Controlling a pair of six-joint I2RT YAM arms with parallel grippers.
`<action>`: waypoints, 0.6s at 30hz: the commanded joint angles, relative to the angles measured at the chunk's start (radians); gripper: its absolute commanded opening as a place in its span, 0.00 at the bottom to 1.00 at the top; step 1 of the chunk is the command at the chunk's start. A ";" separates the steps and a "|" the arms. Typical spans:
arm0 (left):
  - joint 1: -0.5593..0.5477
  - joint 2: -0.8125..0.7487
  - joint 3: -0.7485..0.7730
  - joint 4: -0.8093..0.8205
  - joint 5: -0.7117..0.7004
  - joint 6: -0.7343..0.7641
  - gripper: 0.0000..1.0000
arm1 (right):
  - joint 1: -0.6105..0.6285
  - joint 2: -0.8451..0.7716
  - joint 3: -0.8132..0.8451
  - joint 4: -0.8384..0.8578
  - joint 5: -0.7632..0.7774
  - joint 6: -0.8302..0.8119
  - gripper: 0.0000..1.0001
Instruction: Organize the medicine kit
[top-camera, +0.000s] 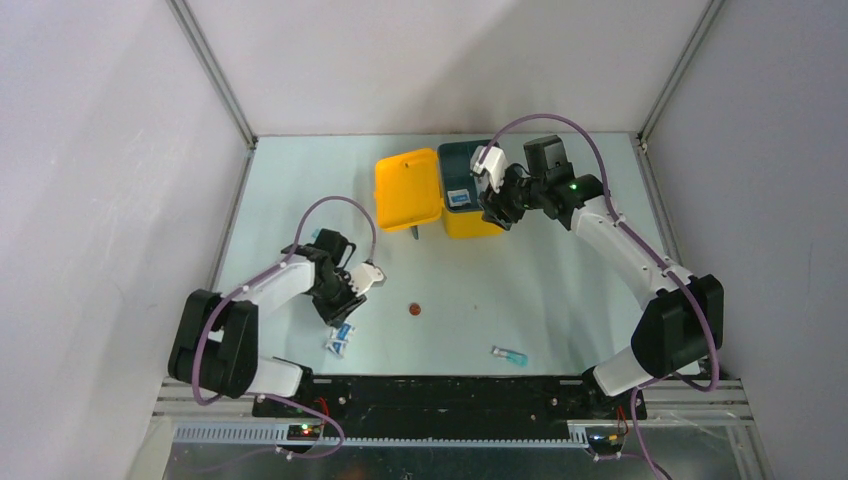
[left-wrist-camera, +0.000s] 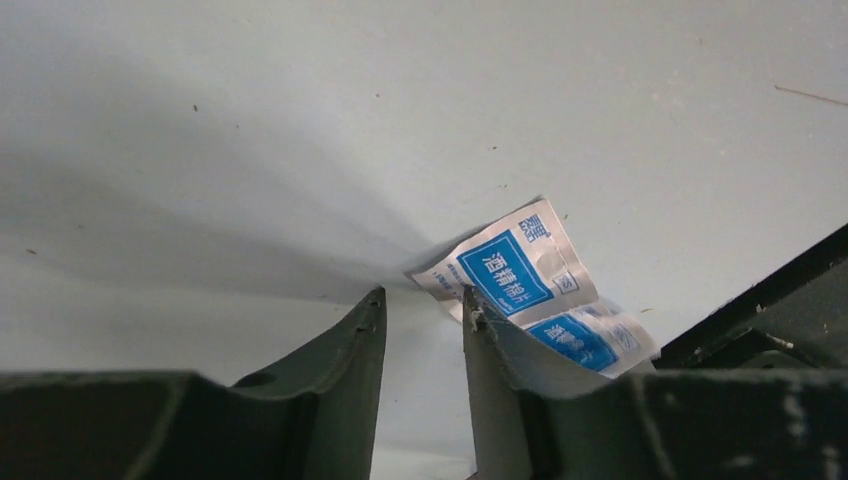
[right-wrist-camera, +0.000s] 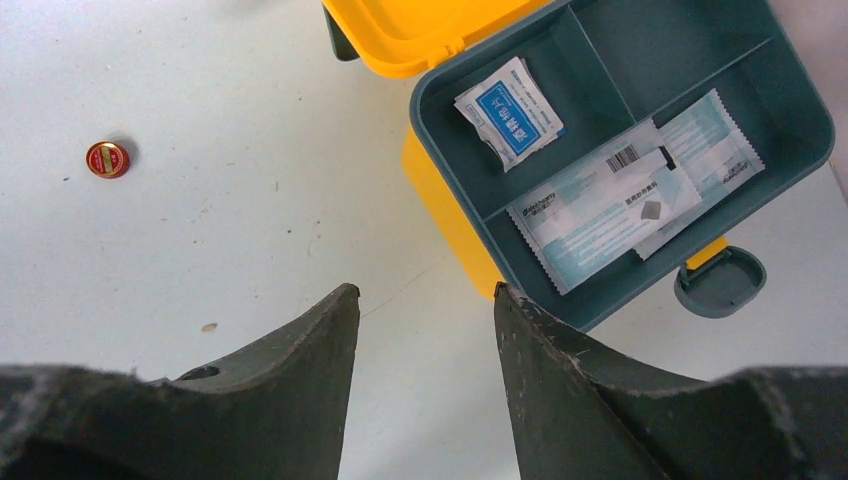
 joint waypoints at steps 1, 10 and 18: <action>-0.027 -0.008 -0.082 0.063 -0.012 -0.039 0.35 | 0.002 -0.022 -0.001 0.035 -0.016 0.013 0.57; -0.018 -0.009 0.019 -0.037 0.009 0.002 0.00 | -0.009 -0.024 -0.008 0.033 -0.012 0.010 0.57; -0.005 -0.078 0.216 -0.126 0.069 -0.002 0.00 | -0.021 -0.028 -0.008 0.032 -0.011 0.016 0.57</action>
